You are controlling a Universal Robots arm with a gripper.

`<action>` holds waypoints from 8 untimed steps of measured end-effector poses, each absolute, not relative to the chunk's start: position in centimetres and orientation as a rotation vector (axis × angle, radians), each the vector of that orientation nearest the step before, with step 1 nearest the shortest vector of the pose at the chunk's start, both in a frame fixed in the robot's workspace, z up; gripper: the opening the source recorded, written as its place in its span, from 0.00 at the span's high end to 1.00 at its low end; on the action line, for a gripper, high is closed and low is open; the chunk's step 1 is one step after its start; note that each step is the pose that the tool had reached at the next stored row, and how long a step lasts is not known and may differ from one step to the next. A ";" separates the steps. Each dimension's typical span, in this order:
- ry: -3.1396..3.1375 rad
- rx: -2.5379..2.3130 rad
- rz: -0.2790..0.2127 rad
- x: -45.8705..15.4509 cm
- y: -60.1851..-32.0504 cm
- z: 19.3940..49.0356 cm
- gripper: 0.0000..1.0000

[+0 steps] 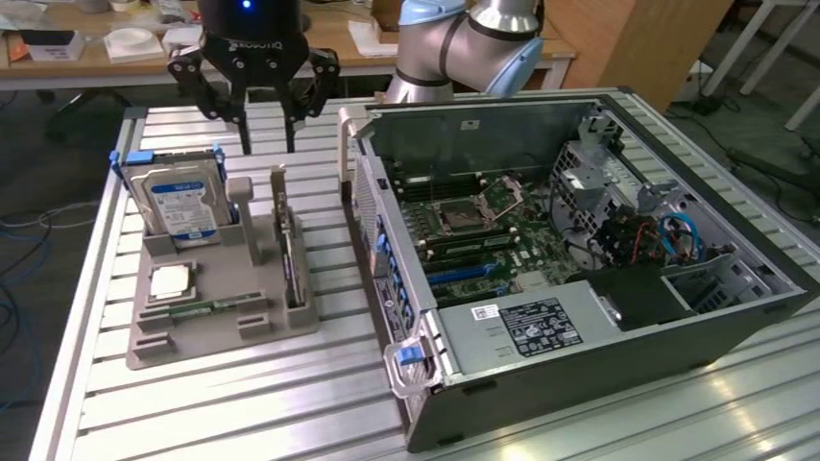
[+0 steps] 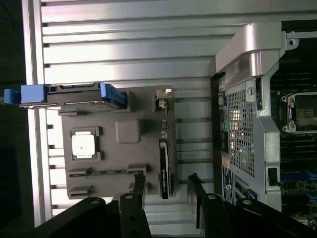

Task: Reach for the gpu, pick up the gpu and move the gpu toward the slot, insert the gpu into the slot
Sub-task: 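Pick up the gpu and move the gpu toward the slot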

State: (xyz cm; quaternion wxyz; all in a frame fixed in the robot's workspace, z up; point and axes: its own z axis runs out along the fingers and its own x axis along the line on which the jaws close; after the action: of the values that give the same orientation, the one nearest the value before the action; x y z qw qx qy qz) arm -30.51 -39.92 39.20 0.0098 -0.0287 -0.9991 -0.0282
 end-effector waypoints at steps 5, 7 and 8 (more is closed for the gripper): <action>-3.119 0.030 -0.087 -30.5 -39.9 39.0 0.53; -3.118 0.049 -0.086 -30.5 -39.9 38.8 0.53; -3.118 0.056 -0.086 -30.5 -39.9 38.7 0.53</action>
State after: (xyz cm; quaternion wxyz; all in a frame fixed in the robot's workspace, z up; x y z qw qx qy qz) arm -30.50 -39.95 38.71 0.0110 0.0179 -0.9994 -0.0276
